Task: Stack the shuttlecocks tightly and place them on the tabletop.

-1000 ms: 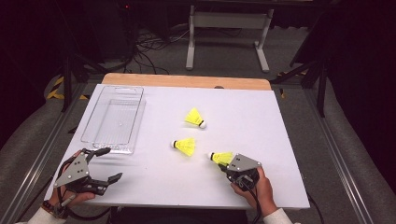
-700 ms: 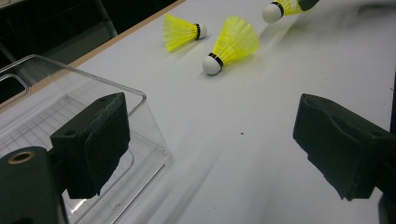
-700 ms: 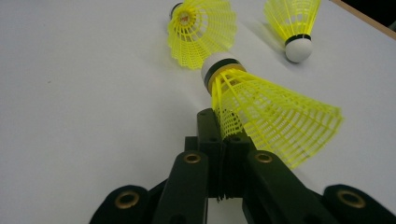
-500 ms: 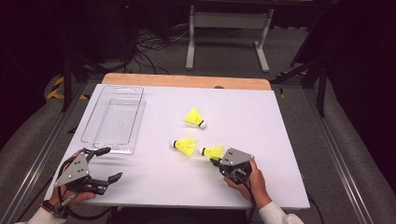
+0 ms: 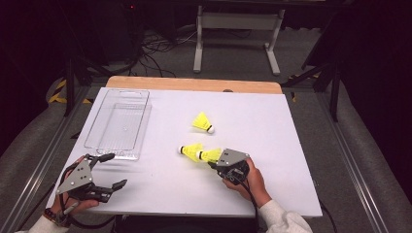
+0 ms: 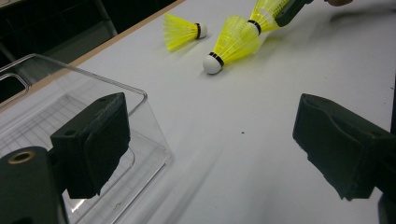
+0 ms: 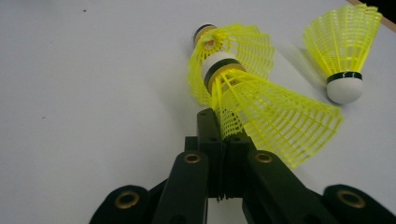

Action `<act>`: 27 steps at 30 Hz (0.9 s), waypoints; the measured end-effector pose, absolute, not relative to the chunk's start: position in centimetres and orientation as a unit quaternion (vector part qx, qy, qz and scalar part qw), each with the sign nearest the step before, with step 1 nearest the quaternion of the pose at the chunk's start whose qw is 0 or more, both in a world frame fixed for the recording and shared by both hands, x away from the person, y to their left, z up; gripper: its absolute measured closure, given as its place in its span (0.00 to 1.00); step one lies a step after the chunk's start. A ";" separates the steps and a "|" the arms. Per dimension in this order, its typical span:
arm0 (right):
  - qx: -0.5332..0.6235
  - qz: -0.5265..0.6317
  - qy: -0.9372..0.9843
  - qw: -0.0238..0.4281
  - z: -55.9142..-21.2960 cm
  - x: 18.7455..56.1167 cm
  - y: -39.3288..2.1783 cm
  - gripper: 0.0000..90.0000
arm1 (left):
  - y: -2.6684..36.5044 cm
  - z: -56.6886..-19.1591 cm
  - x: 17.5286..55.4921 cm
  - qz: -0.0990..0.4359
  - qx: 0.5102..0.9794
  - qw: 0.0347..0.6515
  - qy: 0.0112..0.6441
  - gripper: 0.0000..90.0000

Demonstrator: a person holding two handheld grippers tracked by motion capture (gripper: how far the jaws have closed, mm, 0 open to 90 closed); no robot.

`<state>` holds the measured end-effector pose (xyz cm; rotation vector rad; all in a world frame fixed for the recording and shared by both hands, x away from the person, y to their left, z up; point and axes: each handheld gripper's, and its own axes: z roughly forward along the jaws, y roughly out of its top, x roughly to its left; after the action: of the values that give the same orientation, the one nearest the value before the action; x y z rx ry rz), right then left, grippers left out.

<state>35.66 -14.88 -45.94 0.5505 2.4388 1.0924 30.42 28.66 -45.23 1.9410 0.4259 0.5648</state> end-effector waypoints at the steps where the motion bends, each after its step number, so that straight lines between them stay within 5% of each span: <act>1: 0.196 0.390 0.876 0.205 -46.0 35.8 -14.7 0.99 | 28.7 -45.2 30.4 0.235 0.807 0.512 0.177 0.13; 27: 0.160 0.394 0.886 0.187 -46.9 38.9 -11.7 0.99 | 28.6 -45.3 30.4 0.229 0.811 0.510 0.173 0.14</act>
<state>38.91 -11.69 -46.94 0.4509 2.4932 1.1085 30.45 28.62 -45.29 1.9525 0.4163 0.5524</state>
